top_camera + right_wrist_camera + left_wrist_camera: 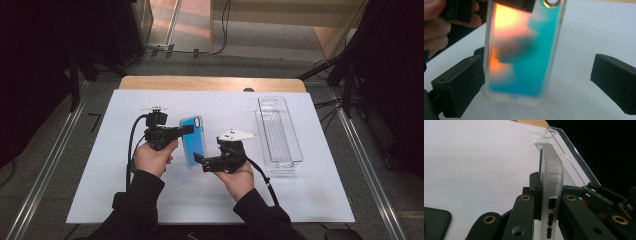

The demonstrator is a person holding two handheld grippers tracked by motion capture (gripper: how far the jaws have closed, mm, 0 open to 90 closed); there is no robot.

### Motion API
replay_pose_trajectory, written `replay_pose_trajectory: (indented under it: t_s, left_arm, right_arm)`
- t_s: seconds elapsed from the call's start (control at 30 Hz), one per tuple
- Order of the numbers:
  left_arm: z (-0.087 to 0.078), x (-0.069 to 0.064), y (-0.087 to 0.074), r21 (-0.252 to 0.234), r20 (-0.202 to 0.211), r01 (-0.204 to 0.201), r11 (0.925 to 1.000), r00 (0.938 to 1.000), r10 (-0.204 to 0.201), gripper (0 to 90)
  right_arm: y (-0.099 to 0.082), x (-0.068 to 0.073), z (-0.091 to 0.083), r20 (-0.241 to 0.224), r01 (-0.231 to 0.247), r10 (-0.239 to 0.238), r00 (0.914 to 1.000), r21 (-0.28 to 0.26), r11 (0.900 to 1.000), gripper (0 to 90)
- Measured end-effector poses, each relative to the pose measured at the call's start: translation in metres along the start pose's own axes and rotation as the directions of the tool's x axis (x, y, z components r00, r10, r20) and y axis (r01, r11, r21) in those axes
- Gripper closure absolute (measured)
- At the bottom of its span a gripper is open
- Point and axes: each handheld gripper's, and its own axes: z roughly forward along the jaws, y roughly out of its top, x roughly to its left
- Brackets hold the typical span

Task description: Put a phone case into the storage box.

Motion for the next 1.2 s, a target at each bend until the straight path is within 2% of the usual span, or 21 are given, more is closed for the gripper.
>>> replay_pose_trajectory:
  t_s: [0.1, 0.17, 0.27, 0.37, 0.43, 0.57, 0.63, 0.7, 0.8, 1.0, 1.2]
  left_arm:
    - [0.000, -0.001, -0.002, -0.011, -0.026, -0.044, 0.9990, 0.9987, 0.044, 86.0]
    - [0.000, -0.003, -0.003, -0.022, -0.039, -0.065, 0.9976, 0.9971, 0.064, 86.0]
    - [0.000, -0.006, -0.005, -0.049, -0.051, -0.111, 0.9927, 0.9928, 0.108, 86.0]
    - [-0.002, -0.010, -0.008, -0.083, -0.069, -0.191, 0.9781, 0.9803, 0.185, 86.1]
    - [-0.002, -0.013, -0.009, -0.090, -0.079, -0.218, 0.9719, 0.9743, 0.211, 86.0]
    - [0.000, -0.014, -0.011, -0.101, -0.084, -0.251, 0.9627, 0.9663, 0.243, 86.1]
    - [0.001, -0.014, -0.012, -0.102, -0.075, -0.252, 0.9623, 0.9666, 0.245, 86.2]
    - [0.003, -0.014, -0.014, -0.105, -0.049, -0.241, 0.9647, 0.9702, 0.237, 86.3]
    - [0.007, -0.013, -0.016, -0.103, -0.014, -0.233, 0.9669, 0.9723, 0.233, 86.3]
    - [0.013, -0.015, -0.021, -0.090, -0.005, -0.231, 0.9687, 0.9727, 0.232, 86.2]
    - [0.016, -0.020, -0.024, -0.078, 0.018, -0.222, 0.9719, 0.9744, 0.224, 86.2]
  right_arm:
    - [-0.001, -0.006, -0.003, -0.011, 0.021, -0.021, 0.9997, 0.037, 0.9991, 0.0]
    - [-0.001, -0.008, -0.005, -0.013, 0.041, -0.041, 0.9991, 0.045, 0.9981, 0.0]
    - [-0.001, -0.011, -0.006, -0.034, 0.044, -0.042, 0.9985, 0.048, 0.9979, 0.0]
    - [-0.002, -0.011, -0.005, -0.048, 0.057, -0.054, 0.9974, 0.056, 0.9968, 0.0]
    - [-0.003, -0.011, -0.005, -0.063, 0.064, -0.060, 0.9962, 0.063, 0.9960, 0.0]
    - [-0.005, -0.012, -0.005, -0.081, 0.065, -0.060, 0.9949, 0.061, 0.9960, 0.0]
    - [-0.005, -0.011, -0.006, -0.085, 0.068, -0.063, 0.9943, 0.063, 0.9957, 0.0]
    - [-0.005, -0.011, -0.006, -0.090, 0.071, -0.066, 0.9938, 0.059, 0.9957, 0.0]
    - [-0.005, -0.011, -0.008, -0.085, 0.071, -0.066, 0.9942, 0.053, 0.9961, 0.0]
    - [-0.004, -0.010, -0.012, -0.074, 0.067, -0.064, 0.9952, 0.036, 0.9971, 0.0]
    - [0.000, -0.009, -0.014, -0.055, 0.032, -0.031, 0.9980, 0.022, 0.9992, 0.0]
